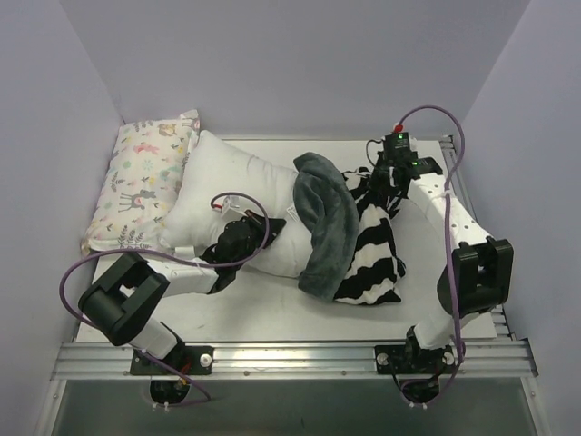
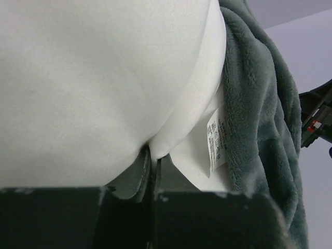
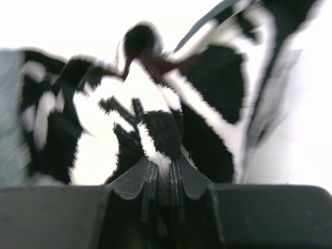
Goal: Remove the pillowcase from the pillow
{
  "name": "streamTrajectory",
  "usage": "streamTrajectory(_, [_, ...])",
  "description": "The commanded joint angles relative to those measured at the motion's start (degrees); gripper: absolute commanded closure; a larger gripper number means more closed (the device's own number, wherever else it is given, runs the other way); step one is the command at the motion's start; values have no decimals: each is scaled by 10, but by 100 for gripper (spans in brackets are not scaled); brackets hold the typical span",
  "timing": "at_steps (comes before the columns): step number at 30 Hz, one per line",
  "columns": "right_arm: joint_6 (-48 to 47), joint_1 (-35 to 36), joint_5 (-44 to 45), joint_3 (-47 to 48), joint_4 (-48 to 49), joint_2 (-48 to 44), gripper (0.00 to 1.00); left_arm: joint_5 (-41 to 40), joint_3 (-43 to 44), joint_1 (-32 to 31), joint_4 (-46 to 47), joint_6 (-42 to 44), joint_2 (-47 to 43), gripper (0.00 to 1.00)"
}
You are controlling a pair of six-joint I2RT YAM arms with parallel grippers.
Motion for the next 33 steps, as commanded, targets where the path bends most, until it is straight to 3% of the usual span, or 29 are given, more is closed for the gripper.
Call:
streamTrajectory(1, [19, -87, 68, -19, -20, -44, 100, 74, -76, -2, -234, 15, 41, 100])
streamTrajectory(6, [73, -214, 25, -49, -7, -92, 100, 81, -95, 7, -236, 19, 11, 100])
streamTrajectory(14, [72, -231, -2, -43, -7, -138, 100, 80, -101, 12, -261, 32, -46, 100])
streamTrajectory(15, [58, -224, -68, -38, -6, -135, 100, 79, -102, 11, -263, 39, -52, 100])
streamTrajectory(17, [33, -196, -89, -29, -15, -131, 92, 80, -97, 12, -271, 47, -68, 100])
streamTrajectory(20, [-16, -104, -28, -47, -33, -151, 83, 87, -80, 11, -296, 69, -93, 100])
streamTrajectory(23, [-25, -60, -35, -85, -18, -173, 83, 93, -73, 10, -320, 90, -141, 100])
streamTrajectory(24, [-25, -50, -32, -89, -17, -176, 90, 99, -67, 10, -344, 103, -155, 100])
streamTrajectory(26, [-37, -25, -55, -108, 6, -192, 94, 96, -34, 9, -382, 116, -203, 100])
streamTrajectory(29, [-42, 7, -70, -128, 47, -233, 98, 73, 25, 8, -463, 129, -273, 80])
streamTrajectory(30, [-41, 16, -62, -126, 51, -242, 100, 61, 43, 9, -485, 134, -287, 62])
streamTrajectory(32, [-51, 39, -49, -114, 56, -258, 100, 42, 91, 10, -513, 142, -307, 44])
streamTrajectory(33, [-52, 44, -40, -94, 57, -262, 100, 24, 145, 12, -529, 155, -307, 30])
